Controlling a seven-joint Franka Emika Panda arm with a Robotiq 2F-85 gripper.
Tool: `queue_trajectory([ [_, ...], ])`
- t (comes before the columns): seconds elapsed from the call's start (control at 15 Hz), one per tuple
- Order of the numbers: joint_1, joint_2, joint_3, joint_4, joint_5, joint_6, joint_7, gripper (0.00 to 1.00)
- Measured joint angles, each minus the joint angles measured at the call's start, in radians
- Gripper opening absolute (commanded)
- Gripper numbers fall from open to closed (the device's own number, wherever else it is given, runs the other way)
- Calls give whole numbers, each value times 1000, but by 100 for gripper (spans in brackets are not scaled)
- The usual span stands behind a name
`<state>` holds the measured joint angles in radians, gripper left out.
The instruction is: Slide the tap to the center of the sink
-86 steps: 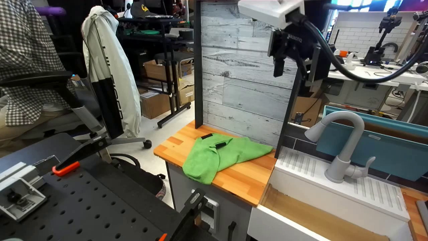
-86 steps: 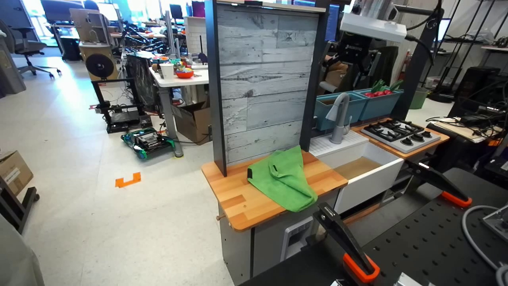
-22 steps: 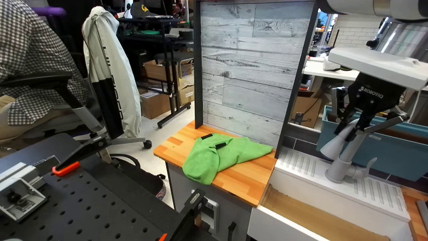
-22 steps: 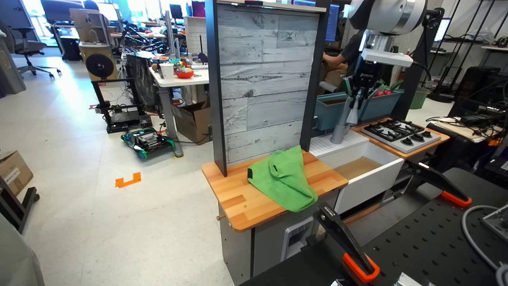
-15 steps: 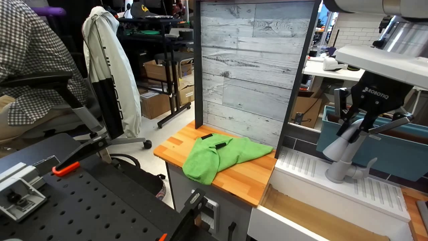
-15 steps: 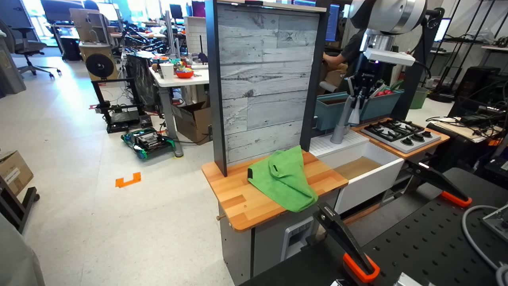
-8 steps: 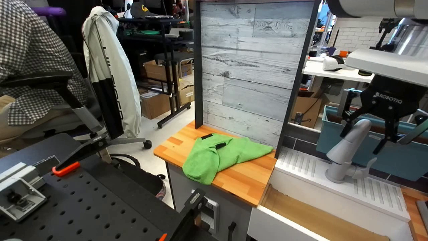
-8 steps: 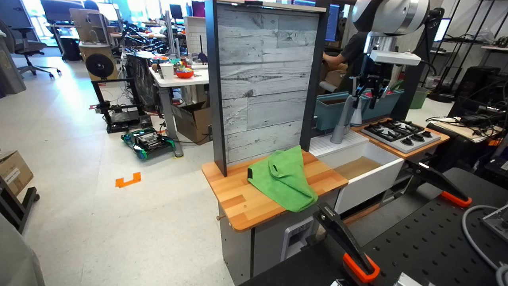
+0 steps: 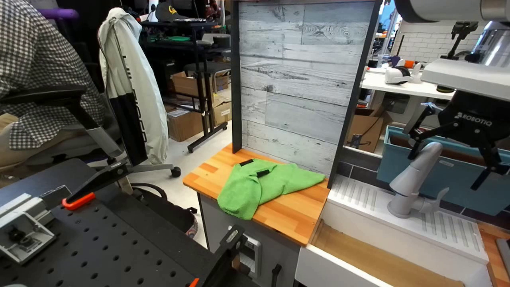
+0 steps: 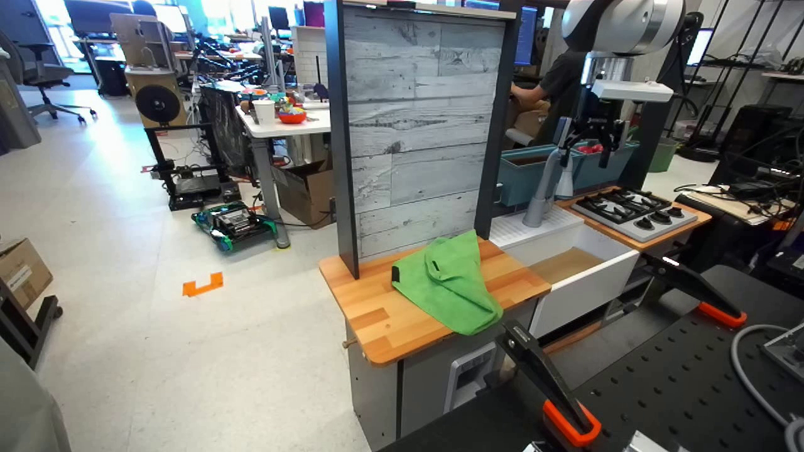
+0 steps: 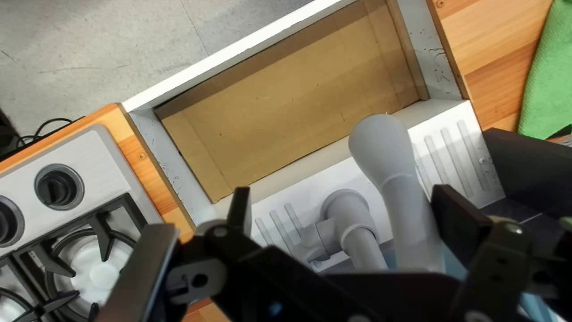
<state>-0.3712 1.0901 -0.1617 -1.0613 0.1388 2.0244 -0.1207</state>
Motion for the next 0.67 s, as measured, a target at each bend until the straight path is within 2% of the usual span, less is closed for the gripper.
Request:
queue_trajectory([
  [0.67, 4, -12, 0, -25, 0, 26, -7, 100],
])
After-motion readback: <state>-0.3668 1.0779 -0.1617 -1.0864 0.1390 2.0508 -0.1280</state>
